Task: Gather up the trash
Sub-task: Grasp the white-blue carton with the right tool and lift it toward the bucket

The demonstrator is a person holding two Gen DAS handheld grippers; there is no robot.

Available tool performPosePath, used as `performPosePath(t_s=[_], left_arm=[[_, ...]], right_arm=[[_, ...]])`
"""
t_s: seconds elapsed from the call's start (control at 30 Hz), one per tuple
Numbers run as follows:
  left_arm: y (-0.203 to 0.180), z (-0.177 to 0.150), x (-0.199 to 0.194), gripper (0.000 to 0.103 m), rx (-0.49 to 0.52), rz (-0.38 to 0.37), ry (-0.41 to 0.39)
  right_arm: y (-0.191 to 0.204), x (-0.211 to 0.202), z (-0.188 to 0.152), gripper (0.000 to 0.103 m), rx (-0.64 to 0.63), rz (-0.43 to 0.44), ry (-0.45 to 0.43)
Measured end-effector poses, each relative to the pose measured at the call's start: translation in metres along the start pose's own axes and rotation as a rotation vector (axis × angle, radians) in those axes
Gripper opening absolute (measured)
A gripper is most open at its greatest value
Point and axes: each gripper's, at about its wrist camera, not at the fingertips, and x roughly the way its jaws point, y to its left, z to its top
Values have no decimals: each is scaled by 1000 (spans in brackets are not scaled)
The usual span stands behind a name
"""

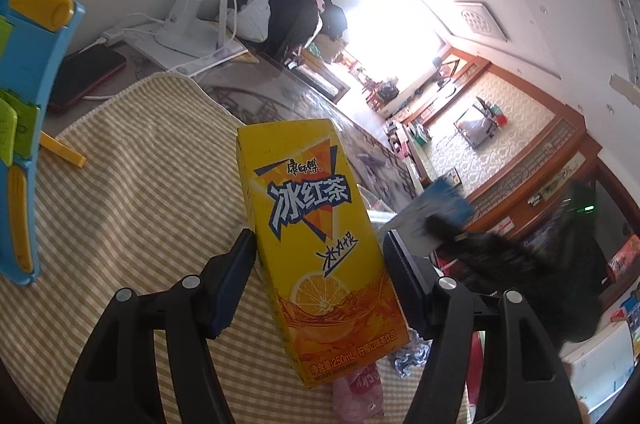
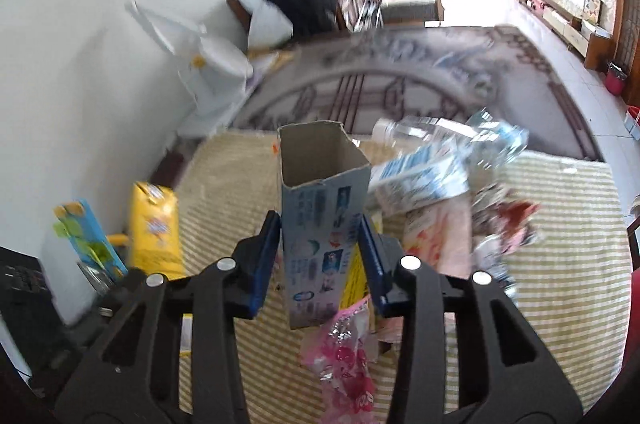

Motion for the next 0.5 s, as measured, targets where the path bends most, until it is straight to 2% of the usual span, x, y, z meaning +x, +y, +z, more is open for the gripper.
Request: performPosePath(t_s=[0.2, 0.37, 0.5], left_arm=[[-8, -7, 13, 62, 40, 1, 39], [-13, -14, 22, 62, 66, 1, 64], [-18, -18, 24, 62, 87, 17, 63]], right_arm=[[-26, -45, 4, 39, 18, -19, -107], [-64, -83, -2, 39, 68, -45, -186], [-99, -112, -11, 39, 91, -126, -244]])
